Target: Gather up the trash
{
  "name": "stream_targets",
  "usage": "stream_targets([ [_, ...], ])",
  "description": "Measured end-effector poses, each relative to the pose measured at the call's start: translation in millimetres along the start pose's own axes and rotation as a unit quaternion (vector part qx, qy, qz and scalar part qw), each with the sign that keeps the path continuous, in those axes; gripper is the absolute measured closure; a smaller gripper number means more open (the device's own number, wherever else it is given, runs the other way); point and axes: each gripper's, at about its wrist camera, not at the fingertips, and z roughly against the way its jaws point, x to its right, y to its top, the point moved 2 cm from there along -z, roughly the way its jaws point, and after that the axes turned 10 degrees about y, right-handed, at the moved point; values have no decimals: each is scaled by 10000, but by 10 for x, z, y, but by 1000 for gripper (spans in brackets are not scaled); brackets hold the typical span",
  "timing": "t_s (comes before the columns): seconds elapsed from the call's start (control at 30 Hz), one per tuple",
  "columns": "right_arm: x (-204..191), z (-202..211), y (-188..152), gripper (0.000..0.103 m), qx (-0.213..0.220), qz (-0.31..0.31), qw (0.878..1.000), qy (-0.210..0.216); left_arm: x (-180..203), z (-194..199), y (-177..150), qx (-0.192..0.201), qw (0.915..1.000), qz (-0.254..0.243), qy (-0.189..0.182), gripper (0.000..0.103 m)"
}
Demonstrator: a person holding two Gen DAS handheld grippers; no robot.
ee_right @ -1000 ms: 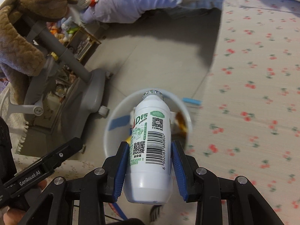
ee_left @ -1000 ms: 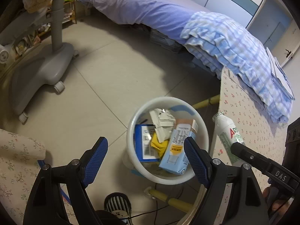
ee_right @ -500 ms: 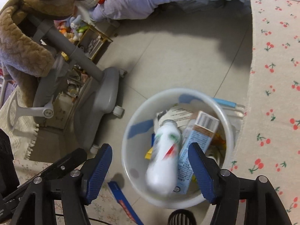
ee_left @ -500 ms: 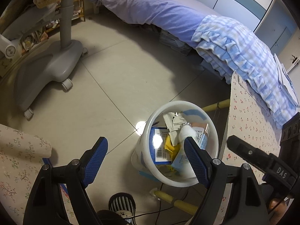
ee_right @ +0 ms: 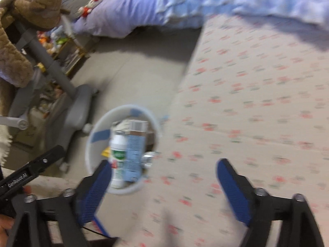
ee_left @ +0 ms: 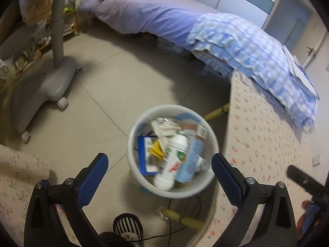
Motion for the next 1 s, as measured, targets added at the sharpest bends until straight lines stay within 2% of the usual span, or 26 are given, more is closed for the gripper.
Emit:
stream_targets([
  [0.07,90,211,-73,0,144,-15,9997,-198,93,54,-73,31,9999,-103,-43,0],
  [0.2,255,552,-268,0,313,-74,9985,-436,345,213,-325,165,9989,-438,-88,0],
  [0.37,271,845,-537,0,481,238,9949,-850,641,432,-695,436,9946,-938,-26,0],
  [0.5,239,1051,-785,0,843,349,9898,-1096,720,568,-945,556,9943,-907,-49,0],
  [0.73,251,1128,-1213,0,1319,428,9778,-1572,696,632,-1125,667,9952,-703,106,0],
  [1.0,208,1108,-1271,0,1476,657,9707,-1779,805,712,-1195,838,9925,-893,29,0],
])
